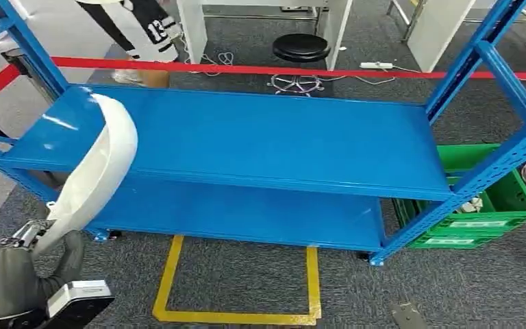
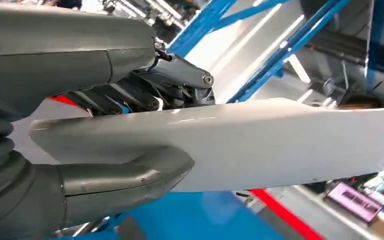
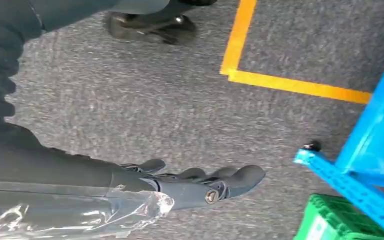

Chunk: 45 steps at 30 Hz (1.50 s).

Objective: Take the parts from the cabinet and place them on the table.

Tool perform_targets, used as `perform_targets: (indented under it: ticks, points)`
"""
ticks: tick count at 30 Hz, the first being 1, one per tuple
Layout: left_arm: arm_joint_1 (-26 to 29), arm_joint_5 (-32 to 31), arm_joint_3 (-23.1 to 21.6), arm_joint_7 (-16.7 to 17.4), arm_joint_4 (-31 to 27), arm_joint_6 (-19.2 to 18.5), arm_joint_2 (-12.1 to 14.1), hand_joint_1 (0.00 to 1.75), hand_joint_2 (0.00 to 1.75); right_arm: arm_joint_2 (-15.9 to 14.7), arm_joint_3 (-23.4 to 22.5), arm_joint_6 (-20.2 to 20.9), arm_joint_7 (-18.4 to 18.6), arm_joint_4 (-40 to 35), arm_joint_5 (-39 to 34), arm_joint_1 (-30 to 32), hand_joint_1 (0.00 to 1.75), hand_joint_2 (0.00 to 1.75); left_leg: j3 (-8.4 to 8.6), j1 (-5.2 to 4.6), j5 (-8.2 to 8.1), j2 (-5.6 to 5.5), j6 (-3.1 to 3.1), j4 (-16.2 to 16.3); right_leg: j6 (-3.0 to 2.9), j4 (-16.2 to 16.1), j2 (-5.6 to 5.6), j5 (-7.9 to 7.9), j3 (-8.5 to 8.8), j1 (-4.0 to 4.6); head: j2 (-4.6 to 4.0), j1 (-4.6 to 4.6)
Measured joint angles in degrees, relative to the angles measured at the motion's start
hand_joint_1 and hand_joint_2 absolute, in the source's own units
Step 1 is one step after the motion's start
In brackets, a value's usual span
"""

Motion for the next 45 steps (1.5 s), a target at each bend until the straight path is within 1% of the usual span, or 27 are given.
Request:
perform_targets:
  ticks: [1, 3, 5, 8, 9, 11, 13, 14, 16, 18, 20, 22, 24, 25, 26, 27, 29, 33, 34, 35, 36, 37, 40, 41, 42, 43, 45]
  points:
    - [0.2, 0.04, -0.15, 0.11, 0.0, 0.07, 0.11, 1.75, 1.75, 0.0, 0.0, 0.02, -0.04, 0.07, -0.04, -0.01, 0.0, 1.75, -0.69, -0.05, 0.5, 0.03, -0.1, 0.04, -0.15, -1.96, -0.01, 2.03, 2.06, 0.04, 0.02, 0.02]
    - [0.44, 0.04, -0.46, 0.24, 0.0, 0.17, 0.29, 1.75, 1.75, 0.0, 0.02, 0.09, -0.07, 0.18, -0.05, -0.02, 0.0, 1.75, -1.77, -0.09, 1.48, 0.05, -0.44, 0.11, -0.61, -11.46, -0.26, 5.17, 9.31, 0.1, 0.0, 0.0]
    - [0.71, 0.17, -0.59, 0.4, -0.07, 0.33, 0.51, 1.75, 1.75, 0.0, 0.02, 0.15, -0.09, 0.2, -0.07, -0.5, 0.0, 1.75, -2.16, -0.44, 2.17, 0.5, -0.92, 0.49, -0.81, -20.42, -2.5, 2.4, 15.08, 0.68, 0.0, 0.04]
    - [0.72, 0.7, -0.94, 0.79, -0.11, 0.65, 0.7, 1.75, 1.75, 0.11, -0.02, 0.61, 0.07, 0.22, -0.64, -0.49, 0.0, 1.75, -2.07, -0.14, 3.18, 1.41, -1.83, 0.31, -1.95, -19.88, -1.31, 2.98, 13.44, 0.92, 0.0, -0.11]
    - [0.76, 1.09, -0.98, 0.92, -0.11, 0.78, 0.83, 1.75, 1.75, 0.26, -0.04, 0.7, 0.07, 0.28, -0.68, -0.37, 0.0, 1.75, -2.3, -0.1, 3.19, 1.49, -2.21, 0.48, -2.64, -20.3, -1.08, 3.82, 12.96, 0.48, 0.0, -0.15]
    - [0.77, 1.86, -1.07, 0.96, -0.09, 1.18, 0.96, 1.75, 1.75, 0.3, -0.39, 0.68, 0.07, 0.44, -0.77, -0.64, 0.0, 1.75, -3.72, 0.09, -3.38, 0.45, -3.06, 4.49, -3.27, -20.23, -0.48, 5.26, 11.36, 0.38, 0.0, -0.54]
    - [0.81, 1.99, -1.18, 0.98, -0.09, 1.38, 0.99, 1.75, 1.75, 0.46, -0.44, 0.76, -0.02, 0.59, -0.81, -0.61, 0.0, 1.75, -5.72, 0.28, -9.65, 0.26, -3.46, 12.8, -3.32, -20.16, 0.37, 6.73, 9.93, 0.35, 0.0, -0.61]
    - [0.8, 2.01, -1.23, 0.98, -0.09, 1.44, 1.03, 1.75, 1.75, 0.5, -0.46, 0.79, -0.02, 0.7, -0.79, -0.5, 0.0, 1.75, -6.24, 0.34, -10.69, 0.23, -3.53, 16.23, -3.25, -20.09, 0.82, 7.55, 8.88, 0.32, 0.0, -0.59]
    - [0.75, 2.66, -1.35, 0.98, -0.09, 1.57, 1.05, 1.75, 1.75, 0.59, -0.59, 0.77, -0.02, 0.92, -1.05, -0.44, 0.0, 1.75, -4.36, 0.44, -7.81, 0.12, -3.52, 16.42, -2.86, -19.98, 1.8, 8.97, 6.98, 0.21, 0.0, -0.57]
    - [0.59, 3.15, -1.47, 0.96, -0.09, 1.68, 1.05, 1.75, 1.75, 0.79, -0.94, 0.68, -0.04, 1.14, -1.12, -0.62, 0.0, 1.75, 1.66, 0.54, -3.65, -0.93, -3.3, 8.17, -2.36, -19.82, 3.16, 10.28, 5.33, -0.01, 0.0, -0.59]
    - [0.32, 3.87, -1.6, 0.83, -0.09, 1.81, 1.03, 1.75, 1.75, 0.9, -1.05, 0.48, -0.09, 1.18, -1.23, -0.81, 0.0, 1.75, 7.64, 0.85, -4.95, -5.05, -2.87, -1.09, -1.77, -19.51, 4.29, 11.43, 4.1, 0.28, 0.0, -0.61]
    - [0.08, 4.33, -1.73, 0.72, -0.04, 1.99, 1.03, 1.75, 1.75, 0.98, -1.27, 0.24, -0.17, 1.22, -1.29, -0.97, 0.0, 1.75, 7.17, 0.69, -5.44, -4.14, -2.37, -1.78, -1.05, -19.8, 5.51, 13.09, 3.38, 0.17, 0.0, -0.48]
    - [-0.04, 4.5, -1.86, 0.72, 0.02, 2.01, 1.01, 1.75, 1.75, 1.01, -1.62, 0.17, -0.17, 1.42, -1.31, -0.59, 0.0, 1.75, 6.41, 0.76, -4.33, -2.4, -1.19, -1.82, -0.12, -20.43, 6.84, 14.47, 2.64, -0.06, 0.0, -0.52]
    - [-0.39, 5.03, -1.88, 0.72, 0.04, 1.99, 1.01, 1.75, 1.75, 1.03, -1.82, 0.15, -0.15, 1.53, -1.44, -0.37, 0.0, 1.75, 5.93, 0.75, -3.83, -1.59, -0.76, -1.76, -0.14, -19.61, 4.39, 12.63, 2.45, 0.11, 0.02, -0.44]
    - [-0.26, 5.82, -1.9, 0.72, 0.09, 1.9, 0.99, 1.75, 1.75, 1.14, -1.92, 0.13, -0.13, 1.55, -1.71, -0.3, 0.0, 1.75, 5.25, 0.64, -3.23, -1.06, -0.12, -1.77, -0.03, -16.99, 2.05, 8.76, 1.25, 0.19, 0.0, 0.09]
    - [-0.17, 6.32, -1.88, 0.72, 0.17, 1.9, 0.94, 1.75, 1.75, 1.25, -1.99, 0.15, -0.13, 1.55, -1.73, -0.37, 0.0, 1.75, 4.44, 0.51, -2.55, -0.23, 0.07, -1.75, 0.27, -12.37, 0.88, 4.38, 0.12, 0.15, 0.0, 0.13]
    - [-0.18, 7.11, -1.9, 0.57, 0.5, 1.81, 0.94, 1.75, 1.75, 1.44, -2.12, 0.17, -0.02, 1.55, -1.88, -0.57, 0.0, 1.75, 2.82, 0.35, -1.31, 1.39, 0.11, -1.67, 0.58, -3.64, 0.12, -0.07, -1.41, 0.06, 0.0, 0.09]
    - [-0.23, 7.35, -1.9, 0.48, 0.61, 1.81, 0.92, 1.75, 1.75, 1.49, -2.27, 0.33, 0.2, 1.55, -2.08, -0.55, 0.0, 1.75, 2.26, 0.32, -0.88, 1.92, 0.09, -1.62, 0.68, -1.72, 0.04, 0.01, -1.37, 0.05, 0.02, 0.15]
    - [-0.28, 8.81, -1.9, -0.28, 1.12, 1.81, 0.72, 1.75, 1.75, 1.6, -2.93, 1.49, 1.12, 1.55, -2.32, -0.14, 0.0, 1.75, -0.08, 0.24, 0.88, 3.93, -0.31, -1.37, 0.75, -4.99, -0.43, 6.23, 4.33, 0.03, 0.0, 0.11]
    - [-0.36, 9.9, -1.9, -0.48, 1.36, 1.7, 0.64, 1.75, 1.75, 1.66, -3.21, 1.92, 1.18, 1.55, -2.23, -0.02, 0.0, 1.75, -0.91, 0.21, 1.5, 4.73, -0.72, -0.96, 0.55, -12.69, -2.56, 6.41, 10.49, 0.08, 0.0, 0.15]
    - [-0.24, 10.49, -1.88, -0.5, 1.53, 1.62, 0.53, 1.75, 1.75, 1.86, -3.37, 2.14, 1.25, 1.49, -2.1, -0.12, 0.0, 1.75, -1.23, -0.13, 1.68, 5.24, -1.02, -0.58, 0.61, -18.45, -4.99, 4.01, 15.26, 0.26, 0.0, 0.24]
    - [-0.32, 11.0, -1.88, -0.68, 1.68, 1.62, 0.46, 1.75, 1.75, 1.9, -3.56, 2.32, 1.27, 1.4, -1.97, -0.27, 0.0, 1.75, -1.45, -0.16, 1.96, 6.01, -1.35, -0.16, 0.09, -22.03, -4.71, 2.5, 16.64, 0.65, 0.0, 0.15]
    - [-0.55, 12.22, -2.03, -1.33, 2.34, 1.6, 0.31, 1.75, 1.75, 2.3, -3.98, 2.64, 1.6, 1.23, -1.71, 0.63, 0.0, 1.75, -1.65, 0.12, 3.18, 8.0, -2.19, -0.04, -1.55, -21.25, -2.99, 3.38, 14.19, 0.82, 0.0, 0.11]
    - [-0.61, 12.48, -2.08, -1.44, 2.56, 1.6, 0.33, 1.75, 1.75, 2.49, -4.13, 2.71, 1.64, 1.2, -1.66, 0.94, 0.0, 1.75, -1.92, 0.44, 1.9, 5.65, -2.95, 0.41, -2.29, -21.27, -2.64, 4.12, 13.56, 0.55, 0.0, 0.09]
    - [-0.47, 12.72, -2.12, -1.51, 2.67, 1.6, 0.29, 1.75, 1.75, 2.49, -4.42, 2.71, 1.75, 1.16, -1.64, 0.96, 0.0, 1.75, -2.53, 0.46, -1.66, 2.5, -3.35, 2.3, -2.68, -21.26, -2.07, 4.87, 12.66, 0.52, 0.0, -0.02]
    - [-0.38, 13.01, -2.12, -1.51, 2.78, 1.6, 0.31, 1.75, 1.75, 2.51, -4.61, 2.73, 1.7, 1.07, -1.57, 0.81, 0.0, 1.75, -3.45, 0.48, -5.44, 1.05, -3.49, 5.81, -2.93, -21.26, -1.47, 5.68, 11.66, 0.53, 0.02, -0.13]
    - [-0.4, 13.27, -2.14, -1.51, 3.17, 1.55, 0.29, 1.75, 1.75, 2.67, -4.85, 2.91, 1.66, 1.01, -1.49, 0.55, 0.0, 1.75, -5.43, 0.41, -10.96, 0.13, -3.35, 14.57, -3.17, -21.18, 0.14, 7.51, 9.84, 0.69, 0.0, -0.2]
